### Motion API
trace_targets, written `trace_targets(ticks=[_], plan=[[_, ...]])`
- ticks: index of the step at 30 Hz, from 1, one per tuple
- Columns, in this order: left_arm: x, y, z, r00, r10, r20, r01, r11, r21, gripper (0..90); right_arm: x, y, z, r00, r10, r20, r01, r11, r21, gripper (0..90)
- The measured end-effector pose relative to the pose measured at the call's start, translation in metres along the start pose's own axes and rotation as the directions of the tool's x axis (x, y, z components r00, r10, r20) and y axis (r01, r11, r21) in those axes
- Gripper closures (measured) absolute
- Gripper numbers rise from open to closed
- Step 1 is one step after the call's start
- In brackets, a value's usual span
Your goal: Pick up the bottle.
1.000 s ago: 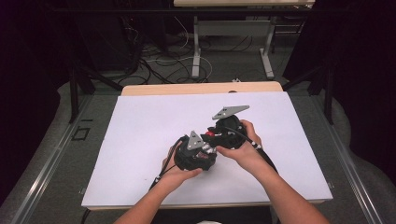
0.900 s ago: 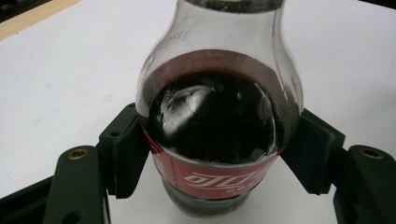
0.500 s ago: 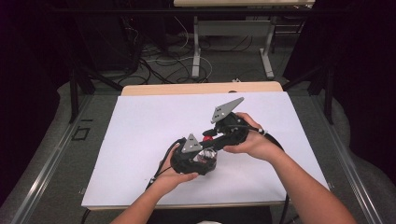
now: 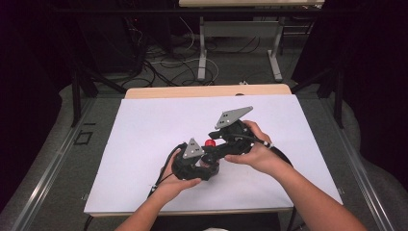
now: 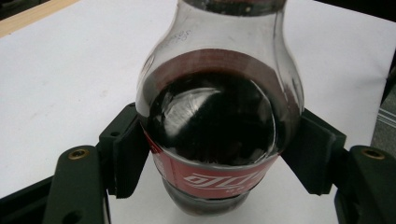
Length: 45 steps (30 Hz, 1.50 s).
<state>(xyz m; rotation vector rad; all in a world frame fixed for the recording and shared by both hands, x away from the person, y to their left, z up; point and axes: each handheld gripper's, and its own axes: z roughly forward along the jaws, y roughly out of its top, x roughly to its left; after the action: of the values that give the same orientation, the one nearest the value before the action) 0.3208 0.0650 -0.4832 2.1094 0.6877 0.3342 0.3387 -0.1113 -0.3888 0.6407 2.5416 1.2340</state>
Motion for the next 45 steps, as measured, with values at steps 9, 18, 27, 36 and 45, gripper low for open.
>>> trace_targets(ticks=[9, 18, 27, 36, 45], plan=[[-0.001, 0.000, 0.001, 0.9992, -0.022, -0.033, 0.022, 0.9997, 0.006, 30.4, 0.009, -0.005, 0.005, 0.9927, 0.085, 0.085, -0.084, 0.996, -0.017, 54.2], [-0.004, 0.001, 0.000, 0.9999, 0.011, -0.013, -0.010, 0.9990, 0.044, 30.4, 0.008, -0.004, 0.012, 0.9941, 0.087, 0.065, -0.088, 0.996, 0.010, 60.4], [-0.009, -0.001, 0.002, 0.9991, 0.031, 0.030, -0.031, 0.9994, 0.015, 30.5, -0.019, 0.004, 0.009, 0.9589, -0.142, -0.246, 0.171, 0.980, 0.102, 61.0], [-0.011, -0.002, 0.003, 0.9992, 0.029, 0.026, -0.030, 0.9994, 0.015, 30.4, -0.014, 0.003, 0.006, 0.9475, -0.240, -0.211, 0.264, 0.960, 0.089, 51.0], [-0.005, 0.000, -0.002, 0.9999, 0.009, 0.005, -0.009, 0.9995, 0.031, 30.4, 0.008, -0.004, -0.001, 0.9982, -0.060, -0.003, 0.060, 0.998, 0.025, 53.0]])
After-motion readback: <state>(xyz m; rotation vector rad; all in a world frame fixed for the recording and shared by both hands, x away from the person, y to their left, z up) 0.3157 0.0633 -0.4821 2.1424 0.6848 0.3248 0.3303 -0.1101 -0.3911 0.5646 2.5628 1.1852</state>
